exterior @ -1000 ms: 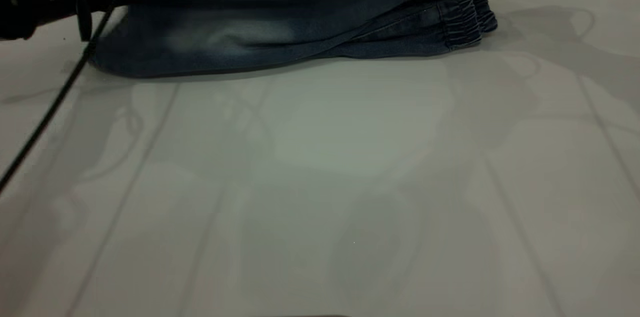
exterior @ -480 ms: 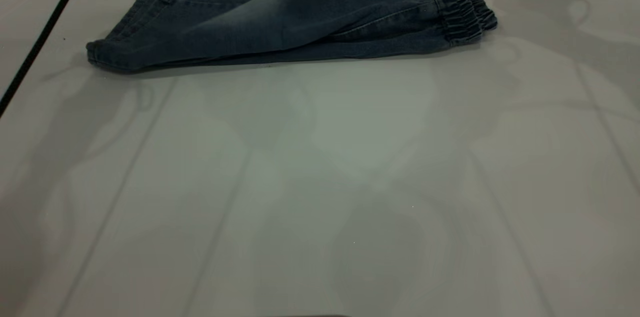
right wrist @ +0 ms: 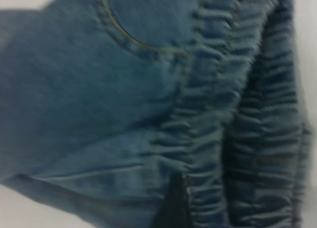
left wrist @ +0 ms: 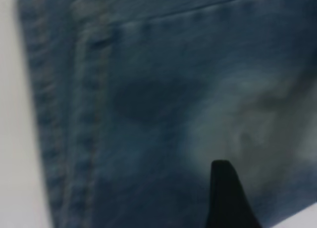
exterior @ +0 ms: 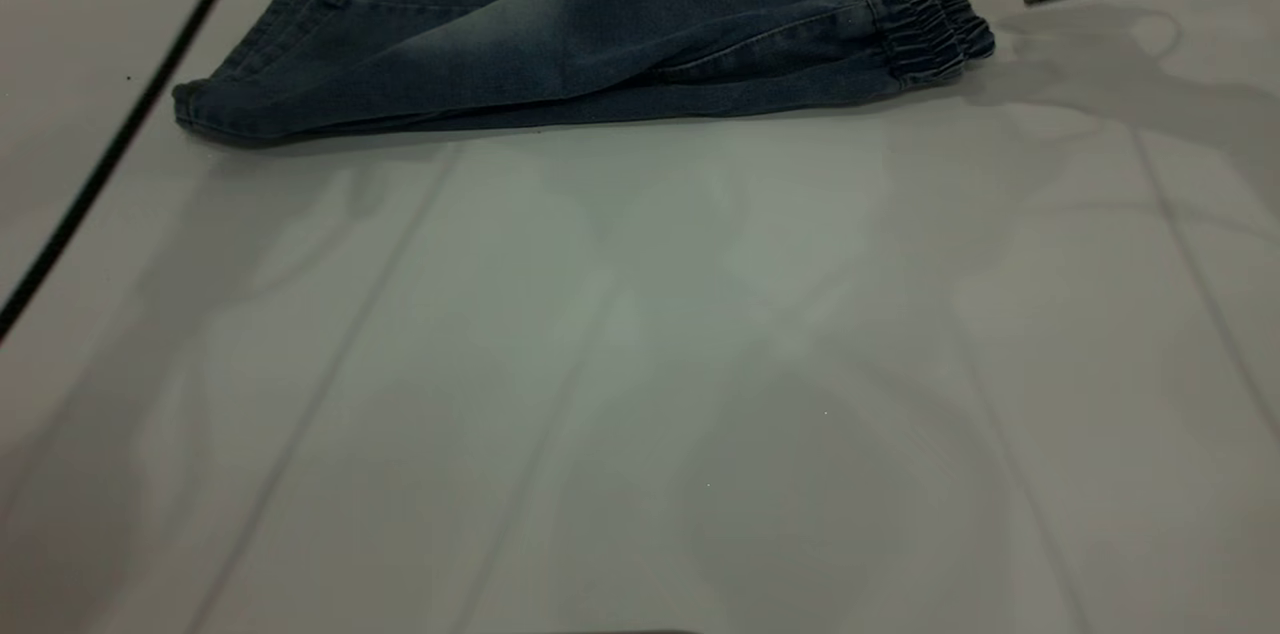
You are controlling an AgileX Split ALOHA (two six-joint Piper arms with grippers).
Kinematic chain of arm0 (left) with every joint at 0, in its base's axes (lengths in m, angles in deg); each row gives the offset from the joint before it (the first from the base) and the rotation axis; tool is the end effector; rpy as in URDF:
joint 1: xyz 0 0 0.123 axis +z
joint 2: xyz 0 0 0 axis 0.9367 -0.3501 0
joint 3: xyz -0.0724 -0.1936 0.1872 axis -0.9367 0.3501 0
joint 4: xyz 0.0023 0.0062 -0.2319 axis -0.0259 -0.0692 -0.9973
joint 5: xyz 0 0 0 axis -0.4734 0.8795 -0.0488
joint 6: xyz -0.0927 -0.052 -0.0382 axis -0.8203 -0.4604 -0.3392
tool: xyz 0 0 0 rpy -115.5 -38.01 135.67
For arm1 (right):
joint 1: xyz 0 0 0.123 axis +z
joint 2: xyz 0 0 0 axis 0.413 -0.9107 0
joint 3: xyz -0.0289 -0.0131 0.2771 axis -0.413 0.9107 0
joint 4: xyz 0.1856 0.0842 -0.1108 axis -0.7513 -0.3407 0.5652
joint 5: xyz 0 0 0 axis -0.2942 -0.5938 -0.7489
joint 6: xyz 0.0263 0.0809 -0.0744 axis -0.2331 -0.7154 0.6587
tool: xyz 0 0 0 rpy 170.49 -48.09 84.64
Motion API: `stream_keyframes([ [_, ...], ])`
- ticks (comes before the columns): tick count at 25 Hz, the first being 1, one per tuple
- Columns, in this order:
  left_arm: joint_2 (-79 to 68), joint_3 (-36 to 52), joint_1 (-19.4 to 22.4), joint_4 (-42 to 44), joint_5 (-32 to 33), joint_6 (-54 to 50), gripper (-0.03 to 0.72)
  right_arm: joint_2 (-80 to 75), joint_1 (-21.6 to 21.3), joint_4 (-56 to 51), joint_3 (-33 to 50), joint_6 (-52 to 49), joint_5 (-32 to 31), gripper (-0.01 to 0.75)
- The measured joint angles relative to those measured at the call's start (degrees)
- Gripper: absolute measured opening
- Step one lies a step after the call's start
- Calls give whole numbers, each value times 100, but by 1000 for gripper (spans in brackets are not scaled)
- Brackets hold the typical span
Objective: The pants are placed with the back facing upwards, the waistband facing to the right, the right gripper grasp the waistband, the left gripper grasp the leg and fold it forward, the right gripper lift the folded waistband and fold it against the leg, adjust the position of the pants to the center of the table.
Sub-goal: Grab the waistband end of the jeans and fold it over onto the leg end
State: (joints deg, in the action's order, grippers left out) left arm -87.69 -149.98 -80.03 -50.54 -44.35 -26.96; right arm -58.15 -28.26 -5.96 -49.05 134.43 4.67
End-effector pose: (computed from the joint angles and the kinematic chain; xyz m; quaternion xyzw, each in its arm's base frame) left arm 0.4439 -0.0895 0.1435 0.1839 0.9335 -0.0292 0.3065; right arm 0.4603 0.0274 0.0749 0.0280 0.9228 0.2694 0.2739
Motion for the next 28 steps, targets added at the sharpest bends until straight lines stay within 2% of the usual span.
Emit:
stream_keyframes([
  [5,0,-4,-305,0,-85,5,379,-196,0,-312,0,711,136,595],
  [13,-92,-7,-446,0,-550,20,380,-291,54,-1176,-12,2005,177,594],
  [24,-774,-7,-553,-11,-1135,20,380,-559,502,-1351,-30,2321,172,591],
  [26,-889,-7,-553,-11,-1198,20,380,-559,590,-1351,-30,2337,192,560],
  [28,-988,-7,-553,-11,-1230,20,380,-559,661,-1351,-30,2337,229,484],
])
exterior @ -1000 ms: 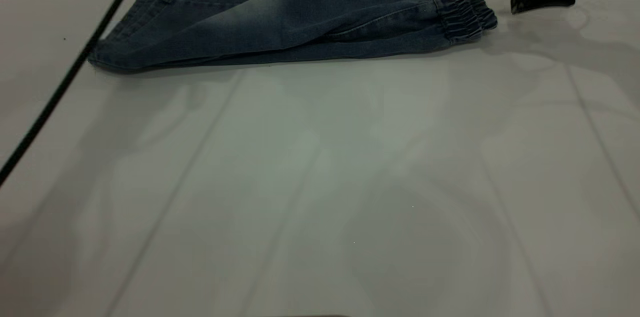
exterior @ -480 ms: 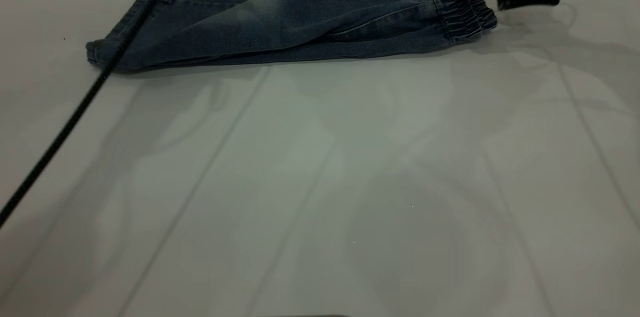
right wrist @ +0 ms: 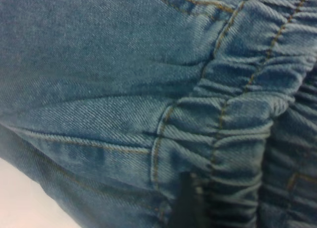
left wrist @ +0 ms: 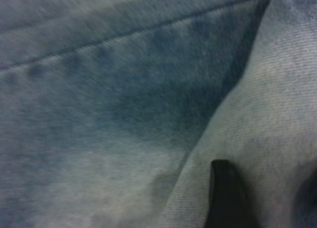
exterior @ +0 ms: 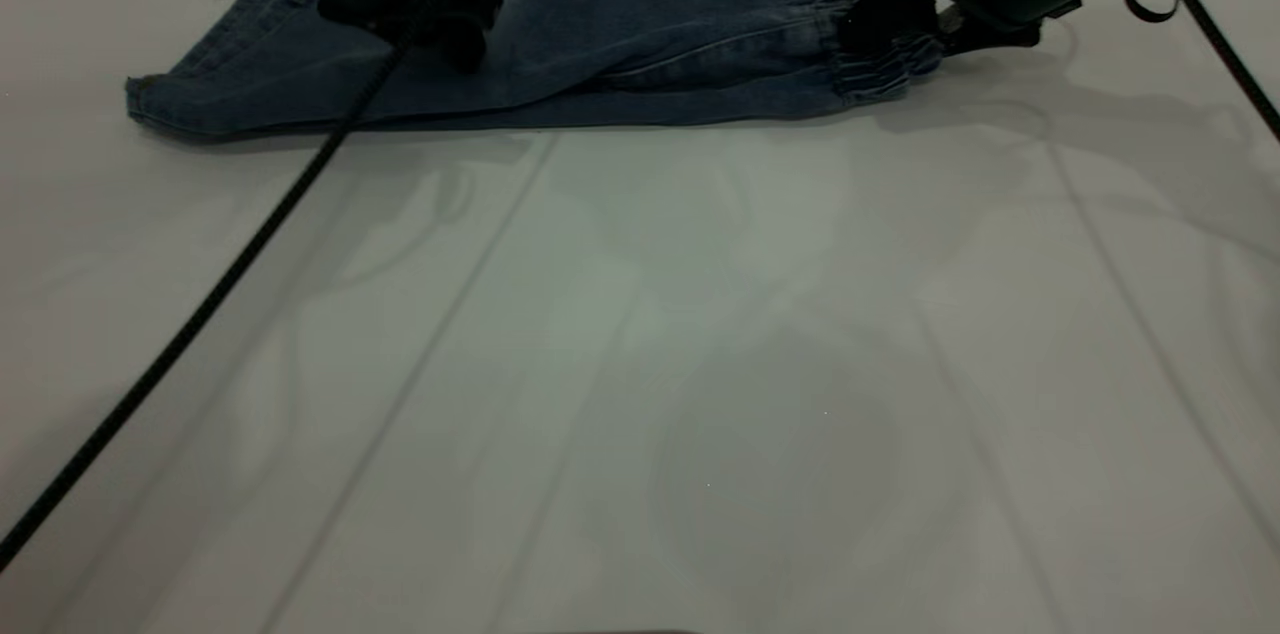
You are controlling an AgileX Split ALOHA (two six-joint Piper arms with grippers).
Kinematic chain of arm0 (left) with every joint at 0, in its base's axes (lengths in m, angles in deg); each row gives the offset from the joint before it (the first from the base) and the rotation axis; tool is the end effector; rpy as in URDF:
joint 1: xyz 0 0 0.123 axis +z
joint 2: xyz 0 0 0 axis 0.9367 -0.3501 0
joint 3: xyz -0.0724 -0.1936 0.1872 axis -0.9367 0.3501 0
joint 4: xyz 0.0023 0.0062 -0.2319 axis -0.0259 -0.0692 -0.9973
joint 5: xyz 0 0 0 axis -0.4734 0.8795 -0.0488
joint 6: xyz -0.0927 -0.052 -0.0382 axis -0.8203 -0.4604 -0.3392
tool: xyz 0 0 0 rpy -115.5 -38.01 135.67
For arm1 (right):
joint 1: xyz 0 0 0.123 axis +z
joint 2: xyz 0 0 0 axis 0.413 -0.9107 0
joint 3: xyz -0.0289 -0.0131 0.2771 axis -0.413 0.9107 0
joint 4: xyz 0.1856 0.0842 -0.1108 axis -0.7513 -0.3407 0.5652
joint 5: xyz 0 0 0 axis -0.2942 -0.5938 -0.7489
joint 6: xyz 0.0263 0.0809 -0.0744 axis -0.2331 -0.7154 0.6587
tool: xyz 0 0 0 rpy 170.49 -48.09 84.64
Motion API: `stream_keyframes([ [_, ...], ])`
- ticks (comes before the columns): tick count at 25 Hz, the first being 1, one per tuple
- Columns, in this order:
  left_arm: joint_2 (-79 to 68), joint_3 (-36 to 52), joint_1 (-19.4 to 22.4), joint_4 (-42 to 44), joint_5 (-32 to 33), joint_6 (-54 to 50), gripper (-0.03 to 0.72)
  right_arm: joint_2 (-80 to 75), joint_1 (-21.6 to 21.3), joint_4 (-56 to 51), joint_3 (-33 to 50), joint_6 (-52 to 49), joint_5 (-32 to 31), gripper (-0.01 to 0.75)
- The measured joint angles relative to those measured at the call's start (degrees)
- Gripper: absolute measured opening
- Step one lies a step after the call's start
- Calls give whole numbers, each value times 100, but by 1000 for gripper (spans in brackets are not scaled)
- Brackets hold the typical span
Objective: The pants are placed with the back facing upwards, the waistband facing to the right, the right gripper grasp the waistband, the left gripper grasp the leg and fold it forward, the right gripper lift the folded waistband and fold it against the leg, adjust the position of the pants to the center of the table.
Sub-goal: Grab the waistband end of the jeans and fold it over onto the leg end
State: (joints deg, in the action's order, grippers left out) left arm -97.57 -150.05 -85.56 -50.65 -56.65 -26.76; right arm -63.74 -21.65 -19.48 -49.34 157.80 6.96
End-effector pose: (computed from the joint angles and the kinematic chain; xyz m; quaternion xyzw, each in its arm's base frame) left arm 0.4510 -0.1332 0.0783 0.2190 0.9195 -0.0305 0.3250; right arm 0.4610 0.0798 0.0395 -0.0911 0.9114 0.2625 0.3035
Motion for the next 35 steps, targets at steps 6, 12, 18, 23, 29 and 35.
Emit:
stream_keyframes([
  [6,-168,-22,0,-4,-138,0,380,0,6,0,-12,-5,-320,91],
  [12,-275,-46,-6,-11,-226,-88,380,0,-5,65,-48,-23,-801,55],
  [18,-275,-47,-299,-6,-243,-221,380,403,-275,493,-48,-345,-916,55],
  [23,-281,-52,-858,-6,-236,-235,380,962,-340,808,-48,-628,-1068,55],
  [29,-89,-520,-989,0,797,-235,380,1400,-335,932,-48,-784,-1500,55],
  [35,562,-1090,-492,16,2233,-235,380,1490,-304,983,-48,-868,-1773,55],
])
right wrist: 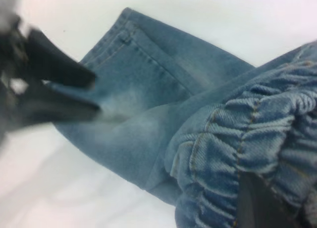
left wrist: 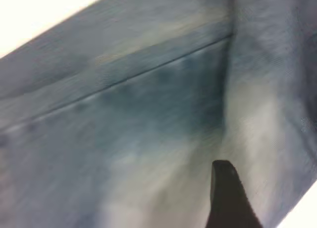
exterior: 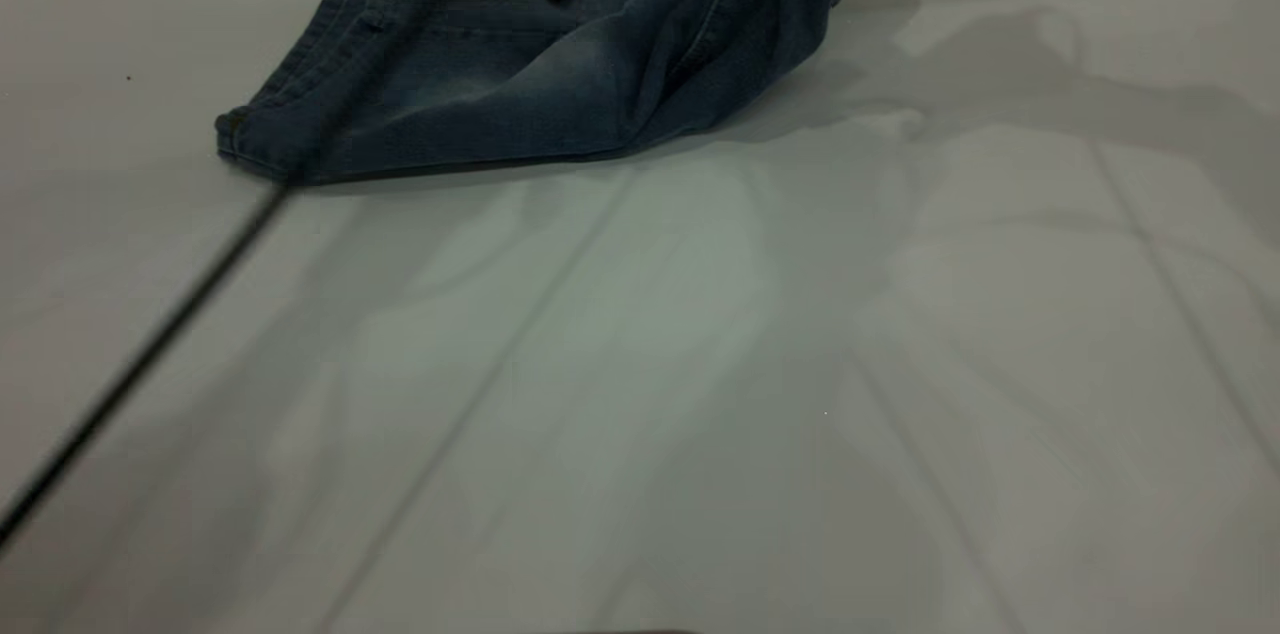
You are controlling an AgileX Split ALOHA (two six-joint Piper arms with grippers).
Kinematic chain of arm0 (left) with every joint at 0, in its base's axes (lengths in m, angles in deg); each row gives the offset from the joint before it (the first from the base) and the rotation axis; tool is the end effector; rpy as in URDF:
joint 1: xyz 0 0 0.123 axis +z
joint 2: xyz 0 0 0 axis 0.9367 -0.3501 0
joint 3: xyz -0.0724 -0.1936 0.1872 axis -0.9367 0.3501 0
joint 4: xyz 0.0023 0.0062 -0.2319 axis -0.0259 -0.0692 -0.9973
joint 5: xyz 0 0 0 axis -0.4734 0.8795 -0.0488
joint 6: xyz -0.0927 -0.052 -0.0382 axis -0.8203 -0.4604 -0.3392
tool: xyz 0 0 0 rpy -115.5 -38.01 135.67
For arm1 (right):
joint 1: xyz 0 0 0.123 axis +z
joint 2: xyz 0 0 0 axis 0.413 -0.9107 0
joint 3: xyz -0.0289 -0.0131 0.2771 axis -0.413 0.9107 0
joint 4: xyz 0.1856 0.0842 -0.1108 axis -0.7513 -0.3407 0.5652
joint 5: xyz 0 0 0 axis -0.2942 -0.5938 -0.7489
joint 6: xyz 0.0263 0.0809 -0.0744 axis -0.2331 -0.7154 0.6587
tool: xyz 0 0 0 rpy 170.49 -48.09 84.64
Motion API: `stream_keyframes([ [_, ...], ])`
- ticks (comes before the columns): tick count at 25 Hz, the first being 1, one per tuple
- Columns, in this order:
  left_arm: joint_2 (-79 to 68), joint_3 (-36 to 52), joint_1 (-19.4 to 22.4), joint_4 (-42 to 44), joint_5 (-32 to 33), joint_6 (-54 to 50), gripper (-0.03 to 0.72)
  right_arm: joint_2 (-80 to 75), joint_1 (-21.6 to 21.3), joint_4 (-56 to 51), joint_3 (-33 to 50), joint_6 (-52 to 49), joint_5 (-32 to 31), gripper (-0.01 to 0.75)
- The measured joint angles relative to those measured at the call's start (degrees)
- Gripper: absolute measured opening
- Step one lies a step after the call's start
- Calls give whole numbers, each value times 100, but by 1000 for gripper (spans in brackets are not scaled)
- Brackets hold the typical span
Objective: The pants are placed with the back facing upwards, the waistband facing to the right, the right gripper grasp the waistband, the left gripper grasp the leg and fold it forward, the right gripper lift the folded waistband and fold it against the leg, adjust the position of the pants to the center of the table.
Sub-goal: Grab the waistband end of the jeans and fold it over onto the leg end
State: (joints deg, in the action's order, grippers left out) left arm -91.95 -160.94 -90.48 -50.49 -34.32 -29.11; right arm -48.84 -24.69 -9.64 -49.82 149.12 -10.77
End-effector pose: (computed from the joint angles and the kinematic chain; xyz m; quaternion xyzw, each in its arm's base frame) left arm 0.4384 -0.1784 0.1512 0.2618 0.9229 -0.0697 0.2735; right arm 0.4441 0.0795 0.1623 -0.1721 0.8571 0.3534 0.3330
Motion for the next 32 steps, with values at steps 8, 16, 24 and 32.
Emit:
stream_keyframes([
  [8,-136,-33,1127,288,582,0,380,0,489,522,-477,-520,-76,55],
  [16,-847,-33,1543,322,336,14,380,0,1023,957,-945,-1062,-136,55],
  [24,-1151,-50,1399,303,106,26,380,0,1671,1150,-1436,-1340,-213,55],
  [32,-1185,-72,718,303,33,26,380,0,1807,1275,-1850,-1648,-227,55],
])
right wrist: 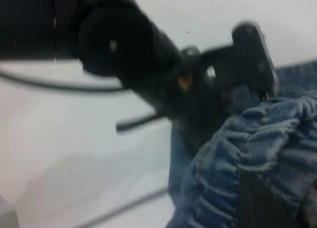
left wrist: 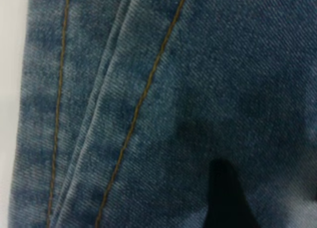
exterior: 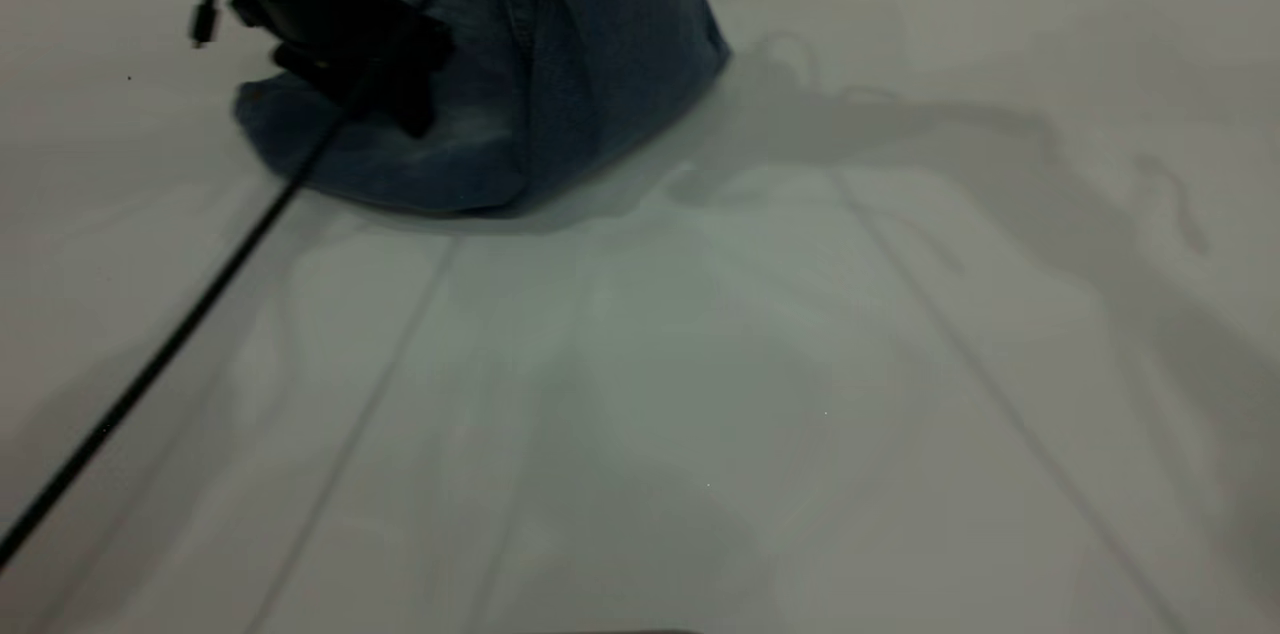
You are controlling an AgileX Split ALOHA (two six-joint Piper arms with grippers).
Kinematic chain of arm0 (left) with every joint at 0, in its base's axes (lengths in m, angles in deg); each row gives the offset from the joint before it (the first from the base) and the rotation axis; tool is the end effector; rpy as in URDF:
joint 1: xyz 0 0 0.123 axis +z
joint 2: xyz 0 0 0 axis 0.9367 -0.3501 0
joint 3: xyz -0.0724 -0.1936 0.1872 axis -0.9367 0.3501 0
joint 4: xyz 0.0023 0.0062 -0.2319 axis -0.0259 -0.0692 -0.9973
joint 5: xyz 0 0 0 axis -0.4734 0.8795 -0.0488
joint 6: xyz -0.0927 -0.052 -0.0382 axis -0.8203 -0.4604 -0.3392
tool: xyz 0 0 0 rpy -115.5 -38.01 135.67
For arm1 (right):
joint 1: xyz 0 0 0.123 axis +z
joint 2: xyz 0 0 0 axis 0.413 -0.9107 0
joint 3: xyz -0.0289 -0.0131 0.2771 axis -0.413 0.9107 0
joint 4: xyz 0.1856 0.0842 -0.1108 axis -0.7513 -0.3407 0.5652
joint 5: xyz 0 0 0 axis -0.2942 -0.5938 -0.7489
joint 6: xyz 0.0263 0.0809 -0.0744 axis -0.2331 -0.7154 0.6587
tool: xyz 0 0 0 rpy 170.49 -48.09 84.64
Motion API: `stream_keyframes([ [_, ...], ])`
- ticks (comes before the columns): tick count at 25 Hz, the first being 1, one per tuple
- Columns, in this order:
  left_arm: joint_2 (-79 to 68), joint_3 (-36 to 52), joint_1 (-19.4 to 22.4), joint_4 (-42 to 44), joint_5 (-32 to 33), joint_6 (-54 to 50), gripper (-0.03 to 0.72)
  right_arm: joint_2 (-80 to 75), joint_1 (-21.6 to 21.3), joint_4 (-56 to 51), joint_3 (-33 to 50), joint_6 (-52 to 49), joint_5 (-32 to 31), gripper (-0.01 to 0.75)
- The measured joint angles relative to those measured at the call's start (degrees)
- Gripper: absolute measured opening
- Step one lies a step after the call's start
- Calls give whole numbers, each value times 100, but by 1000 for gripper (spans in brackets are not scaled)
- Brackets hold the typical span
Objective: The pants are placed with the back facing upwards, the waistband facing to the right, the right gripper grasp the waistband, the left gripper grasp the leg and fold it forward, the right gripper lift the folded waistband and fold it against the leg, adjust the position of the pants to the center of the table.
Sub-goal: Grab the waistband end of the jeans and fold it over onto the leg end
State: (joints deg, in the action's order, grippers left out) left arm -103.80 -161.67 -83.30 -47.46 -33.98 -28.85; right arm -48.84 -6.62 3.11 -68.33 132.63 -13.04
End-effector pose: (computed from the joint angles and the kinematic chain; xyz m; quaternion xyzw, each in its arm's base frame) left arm 0.4558 -0.1186 0.0559 0.2255 0.9570 -0.0314 0.1800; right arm 0.4290 0.2188 0.2349 -0.3187 0.8093 0.3732 0.3228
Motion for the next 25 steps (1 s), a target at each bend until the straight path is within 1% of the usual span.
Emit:
stream_keyframes([
  [3,-23,-42,-241,-16,-22,0,380,0,0,17,-6,-73,77,55],
  [6,-63,-256,-283,-44,246,0,380,-27,0,92,-10,-312,279,55],
  [10,-144,-884,-133,266,1006,-91,380,-208,8,133,-23,-539,493,55],
  [17,-143,-2406,389,1560,2426,-888,380,-679,166,88,-25,-591,761,55],
  [20,-143,-2944,525,1901,2839,-1199,380,-817,338,-35,-25,-513,892,55],
  [25,-143,-3515,541,1941,3099,-1290,380,-1120,689,-856,-36,-39,1239,62],
])
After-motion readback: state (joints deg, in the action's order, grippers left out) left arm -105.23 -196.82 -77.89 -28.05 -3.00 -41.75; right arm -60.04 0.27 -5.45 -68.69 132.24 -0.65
